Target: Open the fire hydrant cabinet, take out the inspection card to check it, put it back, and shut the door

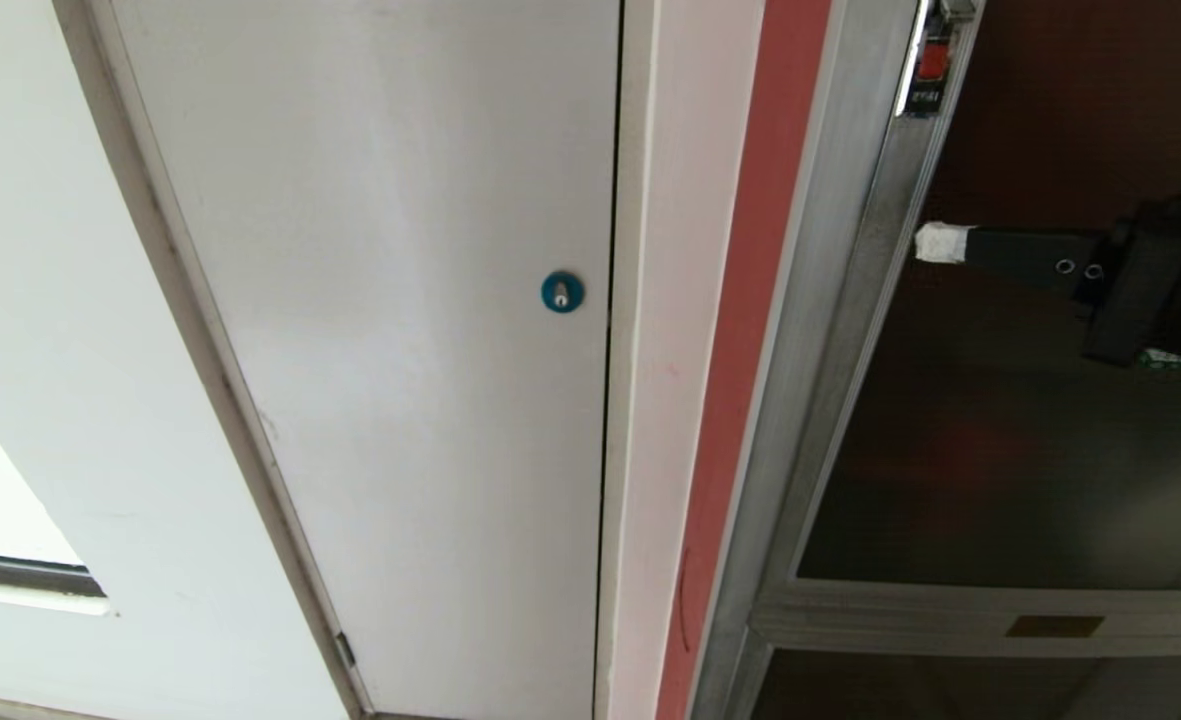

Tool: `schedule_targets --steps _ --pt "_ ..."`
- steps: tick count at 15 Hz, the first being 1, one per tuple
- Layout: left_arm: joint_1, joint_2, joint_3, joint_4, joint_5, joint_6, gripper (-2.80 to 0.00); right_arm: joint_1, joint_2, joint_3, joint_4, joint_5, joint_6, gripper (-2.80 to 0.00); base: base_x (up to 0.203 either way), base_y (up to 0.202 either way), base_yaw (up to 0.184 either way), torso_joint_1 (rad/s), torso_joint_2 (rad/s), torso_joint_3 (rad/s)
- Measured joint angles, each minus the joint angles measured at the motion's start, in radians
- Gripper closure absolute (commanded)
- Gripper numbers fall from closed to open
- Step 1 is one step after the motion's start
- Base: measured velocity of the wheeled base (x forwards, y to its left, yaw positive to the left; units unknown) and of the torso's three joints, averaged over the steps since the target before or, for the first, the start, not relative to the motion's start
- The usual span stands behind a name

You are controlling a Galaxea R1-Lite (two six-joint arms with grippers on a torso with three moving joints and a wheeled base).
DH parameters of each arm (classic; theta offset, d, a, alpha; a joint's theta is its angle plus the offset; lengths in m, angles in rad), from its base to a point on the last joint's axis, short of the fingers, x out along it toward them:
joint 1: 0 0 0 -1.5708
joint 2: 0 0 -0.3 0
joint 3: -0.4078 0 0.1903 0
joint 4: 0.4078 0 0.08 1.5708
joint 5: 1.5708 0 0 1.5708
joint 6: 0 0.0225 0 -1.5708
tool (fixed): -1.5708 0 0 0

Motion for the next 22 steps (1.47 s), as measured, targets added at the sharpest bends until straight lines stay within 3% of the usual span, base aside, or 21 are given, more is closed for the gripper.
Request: schedule_targets --steps 12,16,22 --pt "-0.001 0.0 0.0 0.0 0.0 0.0 0.0 0.0 0.054 -0.241 0.004 -0.029 0.002 0.0 0.0 0.0 0.0 0.0 0.0 0.0" --pt "0.0 0.0 0.0 0.0 0.0 0.0 0.0 0.0 0.09 -0.334 0.003 -0.032 0.047 0.0 0.0 0.0 0.0 0.0 0.0 0.0" --pt "0.0 0.0 0.0 0.0 0.0 0.0 0.0 0.0 0.13 -0.394 0.003 -0.049 0.051 0.0 0.0 0.0 0.0 0.0 0.0 0.0"
